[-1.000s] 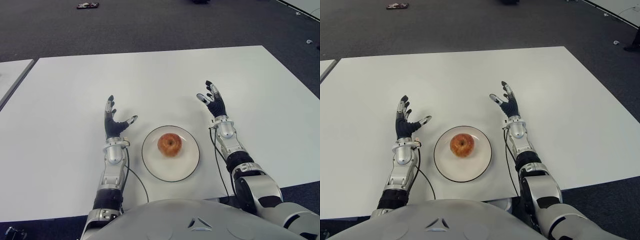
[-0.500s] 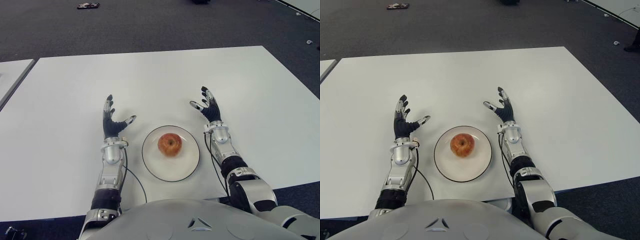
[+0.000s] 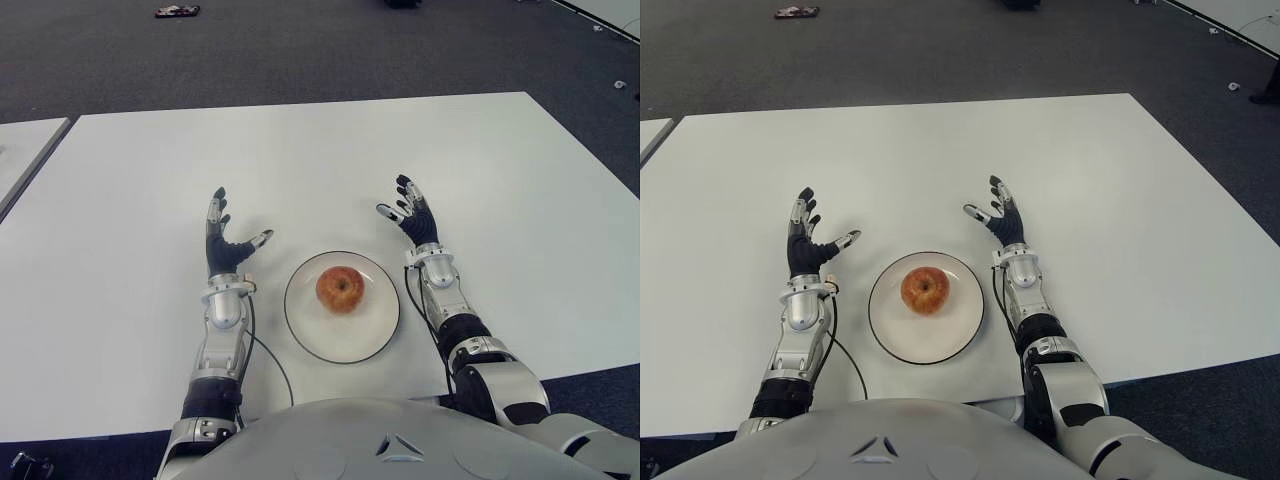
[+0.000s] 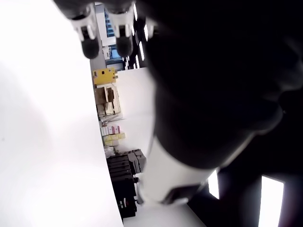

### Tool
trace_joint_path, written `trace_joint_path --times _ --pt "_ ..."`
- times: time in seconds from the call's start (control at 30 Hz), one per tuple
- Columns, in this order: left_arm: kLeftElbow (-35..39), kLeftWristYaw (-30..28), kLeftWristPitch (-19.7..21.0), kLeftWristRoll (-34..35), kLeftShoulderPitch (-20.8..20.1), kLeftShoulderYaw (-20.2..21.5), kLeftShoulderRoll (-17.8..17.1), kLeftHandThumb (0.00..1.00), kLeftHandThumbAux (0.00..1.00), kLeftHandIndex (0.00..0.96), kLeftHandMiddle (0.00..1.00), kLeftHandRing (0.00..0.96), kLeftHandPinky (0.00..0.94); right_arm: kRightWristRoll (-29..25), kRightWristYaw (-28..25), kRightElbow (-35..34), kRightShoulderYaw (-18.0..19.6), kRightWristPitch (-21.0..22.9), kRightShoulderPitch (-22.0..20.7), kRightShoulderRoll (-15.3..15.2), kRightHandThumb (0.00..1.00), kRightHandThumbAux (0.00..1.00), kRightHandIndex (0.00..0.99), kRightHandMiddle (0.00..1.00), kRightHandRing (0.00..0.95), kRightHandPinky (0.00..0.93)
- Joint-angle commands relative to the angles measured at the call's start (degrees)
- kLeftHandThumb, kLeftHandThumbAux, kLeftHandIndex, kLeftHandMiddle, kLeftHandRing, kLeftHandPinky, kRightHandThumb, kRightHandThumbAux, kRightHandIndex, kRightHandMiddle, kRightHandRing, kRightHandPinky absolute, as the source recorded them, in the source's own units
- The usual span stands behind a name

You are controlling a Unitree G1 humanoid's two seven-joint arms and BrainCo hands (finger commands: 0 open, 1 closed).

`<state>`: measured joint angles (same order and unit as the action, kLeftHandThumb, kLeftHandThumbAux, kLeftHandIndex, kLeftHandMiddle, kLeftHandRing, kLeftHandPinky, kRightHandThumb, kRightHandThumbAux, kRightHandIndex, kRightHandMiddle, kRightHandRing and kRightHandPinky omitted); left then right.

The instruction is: Put the apples into the plate.

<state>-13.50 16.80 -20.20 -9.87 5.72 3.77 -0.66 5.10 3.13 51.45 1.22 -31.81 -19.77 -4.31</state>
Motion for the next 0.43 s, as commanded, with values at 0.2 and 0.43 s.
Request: trace_joint_path --times 0.2,0.43 --pt "0.5 -0.5 0.9 0.1 0.2 0.0 -0.1 0.000 0.572 0.000 0.000 0.000 0.007 -0.7 -0.8 -0.3 0.4 1.1 1.0 -0.1 0.006 0.572 0.000 0.000 0.000 0.000" --pt "0.9 -0.5 1.3 -0.1 0.3 -0.1 -0.1 0.001 0.583 0.000 0.000 0.000 0.004 -2.2 -2.7 -1.9 1.1 4.9 1.3 0.1 0.042 0.582 0.000 0.000 0.000 0.002"
